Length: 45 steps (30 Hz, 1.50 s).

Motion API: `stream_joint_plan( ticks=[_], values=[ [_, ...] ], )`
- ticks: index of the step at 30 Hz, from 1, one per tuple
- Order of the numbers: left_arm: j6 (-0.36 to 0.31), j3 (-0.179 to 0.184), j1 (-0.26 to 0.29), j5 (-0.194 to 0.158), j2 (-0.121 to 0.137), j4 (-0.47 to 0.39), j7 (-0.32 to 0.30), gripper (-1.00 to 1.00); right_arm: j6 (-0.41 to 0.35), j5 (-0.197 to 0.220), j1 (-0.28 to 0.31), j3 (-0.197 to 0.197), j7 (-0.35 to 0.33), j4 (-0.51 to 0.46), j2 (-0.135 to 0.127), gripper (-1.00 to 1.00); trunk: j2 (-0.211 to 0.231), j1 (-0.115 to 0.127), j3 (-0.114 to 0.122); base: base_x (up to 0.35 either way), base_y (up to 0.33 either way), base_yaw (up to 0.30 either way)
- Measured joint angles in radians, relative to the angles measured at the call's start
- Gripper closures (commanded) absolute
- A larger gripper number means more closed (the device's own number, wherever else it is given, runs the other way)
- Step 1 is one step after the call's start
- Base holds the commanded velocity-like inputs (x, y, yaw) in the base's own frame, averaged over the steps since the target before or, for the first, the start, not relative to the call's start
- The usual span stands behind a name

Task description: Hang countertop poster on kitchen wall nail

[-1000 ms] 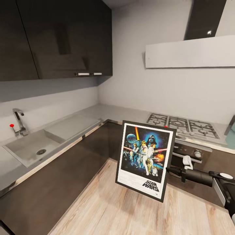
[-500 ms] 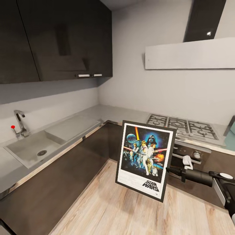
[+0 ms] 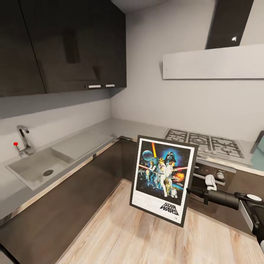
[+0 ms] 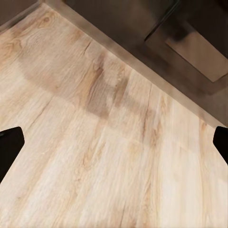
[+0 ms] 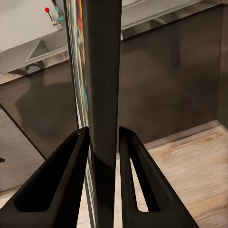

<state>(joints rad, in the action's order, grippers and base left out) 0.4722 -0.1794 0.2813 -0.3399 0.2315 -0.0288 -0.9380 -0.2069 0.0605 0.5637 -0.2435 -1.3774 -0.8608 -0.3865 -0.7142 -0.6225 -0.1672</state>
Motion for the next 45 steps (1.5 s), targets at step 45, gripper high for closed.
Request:
stream_joint_plan(
  ticks=[45],
  values=[
    [0.0,0.0,0.0,0.0,0.0,-0.001,0.0,-1.0,0.0,0.0,0.0,0.0,0.0,0.0,0.0,1.0,0.316,0.173,0.142,0.0,0.0,0.0]
  ],
)
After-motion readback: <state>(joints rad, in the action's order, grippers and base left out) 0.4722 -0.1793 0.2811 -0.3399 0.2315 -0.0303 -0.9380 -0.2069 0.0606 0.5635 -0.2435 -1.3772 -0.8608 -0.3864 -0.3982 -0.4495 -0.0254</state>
